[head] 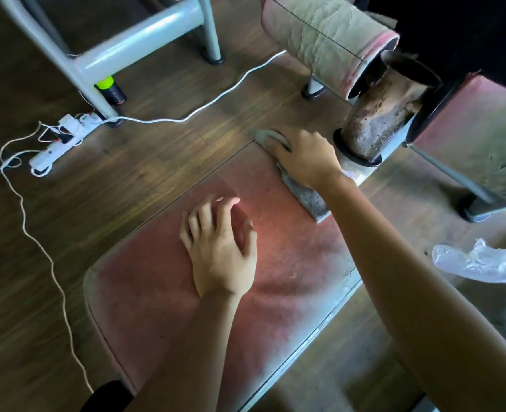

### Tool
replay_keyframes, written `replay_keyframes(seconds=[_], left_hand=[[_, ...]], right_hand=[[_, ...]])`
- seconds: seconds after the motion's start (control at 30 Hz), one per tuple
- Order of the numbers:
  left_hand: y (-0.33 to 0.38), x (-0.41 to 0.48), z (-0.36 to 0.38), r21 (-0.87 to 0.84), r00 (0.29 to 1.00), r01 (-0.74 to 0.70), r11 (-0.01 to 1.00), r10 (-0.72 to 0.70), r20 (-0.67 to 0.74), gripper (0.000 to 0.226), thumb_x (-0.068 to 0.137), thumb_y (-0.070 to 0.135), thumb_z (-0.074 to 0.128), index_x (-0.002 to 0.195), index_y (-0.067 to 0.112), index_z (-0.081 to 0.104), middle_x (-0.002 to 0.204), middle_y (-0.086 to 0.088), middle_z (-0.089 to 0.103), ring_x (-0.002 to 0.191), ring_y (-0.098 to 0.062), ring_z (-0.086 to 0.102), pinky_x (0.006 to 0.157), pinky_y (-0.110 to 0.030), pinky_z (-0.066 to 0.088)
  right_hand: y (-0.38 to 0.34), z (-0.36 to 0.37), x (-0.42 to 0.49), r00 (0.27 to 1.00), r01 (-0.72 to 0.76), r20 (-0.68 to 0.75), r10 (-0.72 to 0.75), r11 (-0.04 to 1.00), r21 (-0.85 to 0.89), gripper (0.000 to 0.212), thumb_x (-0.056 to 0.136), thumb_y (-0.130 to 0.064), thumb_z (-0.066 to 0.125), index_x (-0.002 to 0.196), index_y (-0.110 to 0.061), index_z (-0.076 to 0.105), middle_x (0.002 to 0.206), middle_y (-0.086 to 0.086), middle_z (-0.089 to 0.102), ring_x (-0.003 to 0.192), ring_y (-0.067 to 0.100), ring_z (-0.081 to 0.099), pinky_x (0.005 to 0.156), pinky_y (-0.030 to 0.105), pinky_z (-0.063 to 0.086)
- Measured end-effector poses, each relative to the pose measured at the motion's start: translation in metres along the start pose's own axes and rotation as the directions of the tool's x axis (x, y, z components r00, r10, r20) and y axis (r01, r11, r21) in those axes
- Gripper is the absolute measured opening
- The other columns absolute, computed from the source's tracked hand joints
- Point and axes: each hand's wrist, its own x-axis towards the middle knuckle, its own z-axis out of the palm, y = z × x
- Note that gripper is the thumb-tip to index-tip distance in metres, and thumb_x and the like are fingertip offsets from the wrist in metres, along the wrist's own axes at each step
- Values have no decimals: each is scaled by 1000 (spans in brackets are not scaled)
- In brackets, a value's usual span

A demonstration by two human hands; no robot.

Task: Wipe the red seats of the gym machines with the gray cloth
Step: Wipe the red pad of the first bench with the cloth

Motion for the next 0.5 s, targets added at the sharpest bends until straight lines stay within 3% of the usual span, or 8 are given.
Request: replay_keyframes(seconds=[0.1,0.23,0.5], left_hand=[[0,0,0,4,1000,4,1000,-4,4,40,85,37,56,123,26,60,133,1,55,123,-24,43,111,-55,33],[-1,0,1,-10,1000,2,1000,-2,4,39,85,37,55,122,27,60,134,1,55,123,-26,46,109,-56,34],[-3,0,4,-85,999,-30,996,28,-16,32,89,33,55,120,27,61,133,-1,55,125,-28,48,111,-57,33]], right_hand=[[13,1,-25,990,35,-136,-37,999,-14,35,98,-56,44,121,-37,64,108,2,69,103,32,61,75,37,49],[16,7,-50,951,163,-244,-191,978,-130,39,99,-53,43,129,-36,62,131,-11,63,111,27,57,92,43,48],[-4,21,-83,930,183,-271,-247,953,-240,37,99,-50,45,126,-36,66,137,-17,60,123,13,51,94,38,42]])
